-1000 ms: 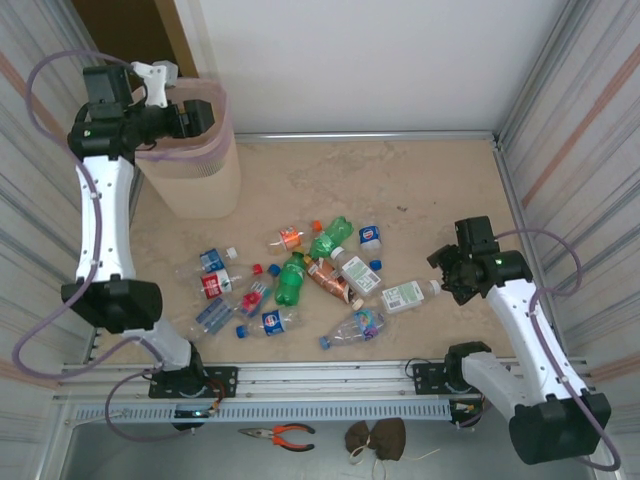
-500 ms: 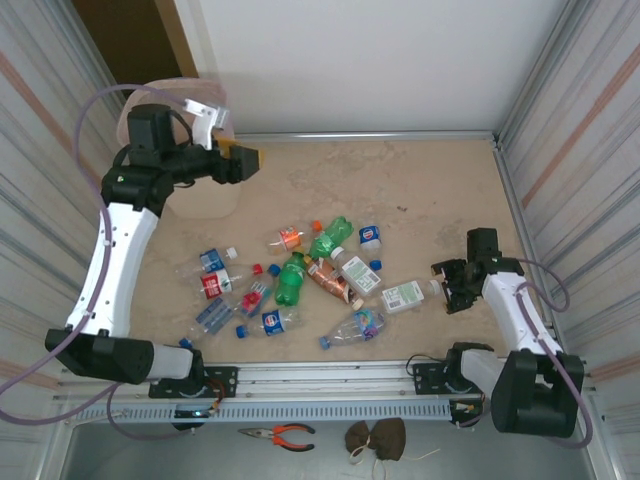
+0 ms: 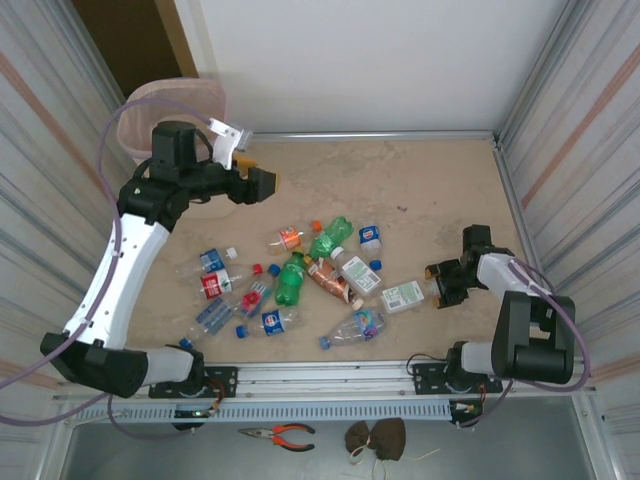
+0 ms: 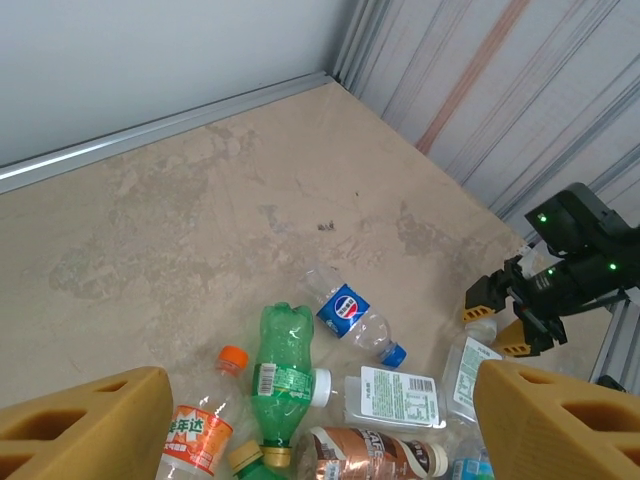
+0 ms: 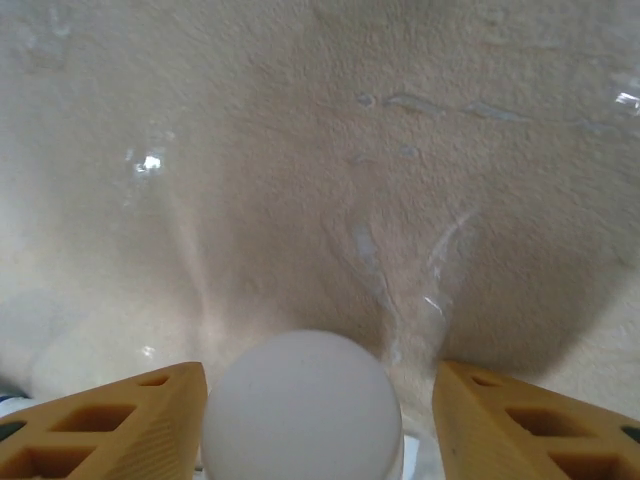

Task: Put the plastic bottles in the bin

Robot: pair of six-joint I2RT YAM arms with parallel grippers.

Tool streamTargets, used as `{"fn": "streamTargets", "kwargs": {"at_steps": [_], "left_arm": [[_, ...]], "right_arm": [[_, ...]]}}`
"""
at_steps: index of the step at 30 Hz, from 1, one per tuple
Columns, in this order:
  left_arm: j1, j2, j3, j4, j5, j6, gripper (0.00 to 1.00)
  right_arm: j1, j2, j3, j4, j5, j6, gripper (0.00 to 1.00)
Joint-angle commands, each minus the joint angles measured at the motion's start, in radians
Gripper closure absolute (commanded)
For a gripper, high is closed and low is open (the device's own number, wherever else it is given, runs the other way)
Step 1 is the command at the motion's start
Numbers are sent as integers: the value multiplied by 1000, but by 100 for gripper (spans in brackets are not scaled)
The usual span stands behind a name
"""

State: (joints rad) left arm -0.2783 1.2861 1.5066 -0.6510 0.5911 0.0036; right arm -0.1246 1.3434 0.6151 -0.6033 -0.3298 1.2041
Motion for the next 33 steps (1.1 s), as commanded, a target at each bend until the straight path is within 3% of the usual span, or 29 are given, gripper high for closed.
{"fn": "streamTargets", "kwargs": {"at_steps": [1,9,19,28,33], "left_arm": [[-3,-53,-18,7,-35,23,21],[-4,-91,-47,10,-50,26,21],[-3,-108,-78,47,-37,17,21],[-4,-136,-161,196,49,-16,22],[-5,-154,-212,298,120,-45,22]], "right_arm": [[-9,33,9,4,-29,17,46],[-17,25,2,-8,-3,29,58],[-32,-122,82,-162,142,-24,62],[41,-328,210,-140,264,-300,69],[121,-443,228,43,163,-506,73]]}}
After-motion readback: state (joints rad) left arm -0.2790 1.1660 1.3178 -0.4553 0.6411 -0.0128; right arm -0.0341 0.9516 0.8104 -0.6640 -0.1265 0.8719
